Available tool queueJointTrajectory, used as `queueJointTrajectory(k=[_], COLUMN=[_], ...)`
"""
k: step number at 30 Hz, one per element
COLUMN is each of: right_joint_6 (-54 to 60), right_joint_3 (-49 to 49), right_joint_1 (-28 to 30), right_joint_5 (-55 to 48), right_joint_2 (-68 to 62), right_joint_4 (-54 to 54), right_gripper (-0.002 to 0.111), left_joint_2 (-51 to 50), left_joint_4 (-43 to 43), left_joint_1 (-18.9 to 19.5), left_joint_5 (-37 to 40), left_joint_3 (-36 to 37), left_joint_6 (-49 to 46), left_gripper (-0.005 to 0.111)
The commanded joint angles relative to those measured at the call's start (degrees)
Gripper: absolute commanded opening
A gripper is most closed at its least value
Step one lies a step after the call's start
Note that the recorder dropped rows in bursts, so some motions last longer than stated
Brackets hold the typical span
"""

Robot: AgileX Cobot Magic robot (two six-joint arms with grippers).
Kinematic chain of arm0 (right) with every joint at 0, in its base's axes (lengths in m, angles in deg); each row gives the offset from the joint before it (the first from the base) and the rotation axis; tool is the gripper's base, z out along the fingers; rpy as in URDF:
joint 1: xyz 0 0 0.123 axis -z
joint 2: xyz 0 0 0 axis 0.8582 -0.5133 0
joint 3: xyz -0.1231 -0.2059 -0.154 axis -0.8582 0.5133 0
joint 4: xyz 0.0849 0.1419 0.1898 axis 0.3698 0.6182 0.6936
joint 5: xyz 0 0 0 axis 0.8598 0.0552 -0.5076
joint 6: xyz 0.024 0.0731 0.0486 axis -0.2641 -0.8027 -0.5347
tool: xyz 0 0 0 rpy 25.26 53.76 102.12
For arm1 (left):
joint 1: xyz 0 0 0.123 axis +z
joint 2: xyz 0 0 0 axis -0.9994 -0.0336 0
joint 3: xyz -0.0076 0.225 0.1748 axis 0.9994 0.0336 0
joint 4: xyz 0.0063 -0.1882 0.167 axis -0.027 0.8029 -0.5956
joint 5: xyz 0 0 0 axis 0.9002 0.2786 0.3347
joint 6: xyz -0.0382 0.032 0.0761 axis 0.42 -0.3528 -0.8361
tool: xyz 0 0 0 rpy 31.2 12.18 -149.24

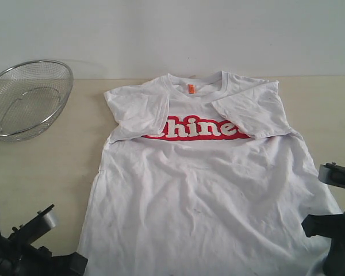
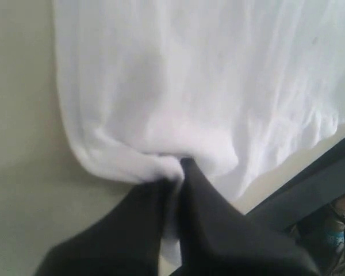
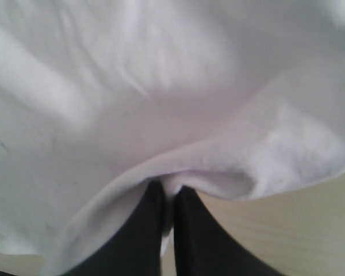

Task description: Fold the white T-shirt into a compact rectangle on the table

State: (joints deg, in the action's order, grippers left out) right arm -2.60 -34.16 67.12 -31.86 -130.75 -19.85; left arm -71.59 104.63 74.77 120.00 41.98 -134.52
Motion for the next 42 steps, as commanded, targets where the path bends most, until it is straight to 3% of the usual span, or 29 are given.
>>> queueJointTrajectory(k=[1, 11, 18, 30, 33, 42], right_joint_6=[0.5, 0.9, 1.1, -0.5, -0.8, -1.2], right_joint_3=[-0.1, -0.1, -2.6, -16.9, -17.5, -17.3], right_joint_1=[0.1, 0.1, 0.1, 0.1, 0.1, 0.1], right_joint_5=[-0.4, -1.1, -1.6, -3.5, -4.4, -4.1], right_joint_2=[1.0, 10.1, 11.9, 11.9, 12.2, 18.6], right_joint_4=[0.5, 1.7, 3.9, 5.8, 5.8, 5.7], right_gripper=[0.000, 0.000, 0.000, 0.000, 0.000, 0.000], left_joint_2=[-0.7, 7.1, 14.4, 15.3, 16.3, 28.0], left_joint_4=[0.1, 1.1, 0.9, -5.0, -6.2, -14.4], left_joint_1=[0.1, 0.1, 0.1, 1.3, 1.8, 1.8], left_joint_5=[-2.2, -1.2, -2.3, -2.4, 1.6, -1.2], left_joint_3=[0.2, 0.2, -4.8, -17.3, -17.8, -17.7], left_joint_6=[-2.4, -4.4, -1.3, 4.9, 5.0, 14.1], left_gripper=[0.004, 0.004, 0.004, 0.004, 0.004, 0.004])
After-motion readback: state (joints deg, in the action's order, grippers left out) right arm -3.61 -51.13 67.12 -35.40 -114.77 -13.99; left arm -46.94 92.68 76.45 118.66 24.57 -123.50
